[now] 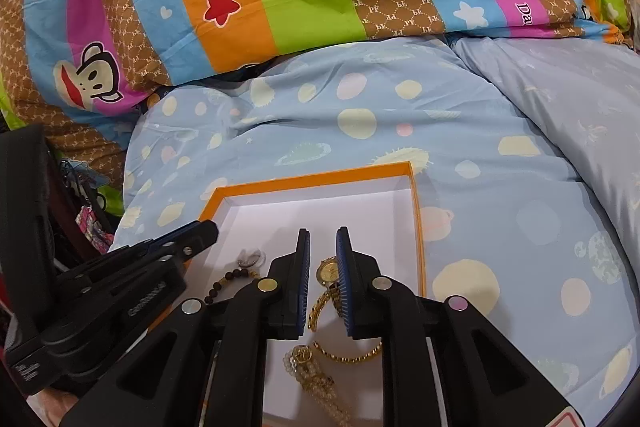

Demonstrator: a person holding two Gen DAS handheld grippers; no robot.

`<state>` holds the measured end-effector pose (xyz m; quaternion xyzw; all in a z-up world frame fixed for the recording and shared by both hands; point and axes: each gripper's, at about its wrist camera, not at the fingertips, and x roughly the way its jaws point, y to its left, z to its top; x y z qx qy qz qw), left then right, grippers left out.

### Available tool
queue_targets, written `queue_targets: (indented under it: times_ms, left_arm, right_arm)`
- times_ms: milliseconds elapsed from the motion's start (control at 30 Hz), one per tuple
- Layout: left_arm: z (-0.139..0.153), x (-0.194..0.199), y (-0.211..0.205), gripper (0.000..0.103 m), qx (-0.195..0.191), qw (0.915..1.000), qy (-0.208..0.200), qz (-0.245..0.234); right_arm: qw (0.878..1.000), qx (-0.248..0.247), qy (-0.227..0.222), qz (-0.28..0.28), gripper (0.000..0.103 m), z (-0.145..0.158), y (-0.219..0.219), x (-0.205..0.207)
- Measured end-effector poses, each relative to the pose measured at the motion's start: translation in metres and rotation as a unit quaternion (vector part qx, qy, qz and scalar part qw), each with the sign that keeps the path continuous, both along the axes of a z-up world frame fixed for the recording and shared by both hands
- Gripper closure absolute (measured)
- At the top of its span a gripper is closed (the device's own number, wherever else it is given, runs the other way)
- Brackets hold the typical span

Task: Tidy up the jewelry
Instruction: 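Carry the ring and gold watch into the orange box and release both, then withdraw both open tools from the box toward the remaining jewelry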

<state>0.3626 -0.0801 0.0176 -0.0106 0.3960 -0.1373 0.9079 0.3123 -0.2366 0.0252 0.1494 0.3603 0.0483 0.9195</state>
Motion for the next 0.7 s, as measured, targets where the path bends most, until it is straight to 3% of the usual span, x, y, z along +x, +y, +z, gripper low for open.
queue_targets:
  times_ms: [67, 167, 367, 700]
  left_arm:
    - [0.001, -0.002, 0.002, 0.068, 0.000, 1.0000, -0.003, 0.008]
    - [0.009, -0.014, 0.006, 0.068, 0.004, 0.9998, -0.017, 0.009]
    - [0.027, -0.061, 0.031, 0.052, -0.001, 0.9993, -0.037, 0.010]
    - [-0.002, -0.168, 0.091, 0.052, -0.013, 0.9997, -0.003, 0.021]
  right_arm:
    - [1.000, -0.007, -0.005, 0.003, 0.087, 0.004, 0.001, -0.008]
    - [1.000, -0.021, -0.018, 0.005, 0.085, 0.012, 0.003, -0.027]
    - [0.999, -0.031, -0.032, 0.013, 0.080, 0.018, 0.009, -0.096]
    - [0.998, -0.037, 0.020, 0.046, 0.079, -0.017, 0.044, -0.192]
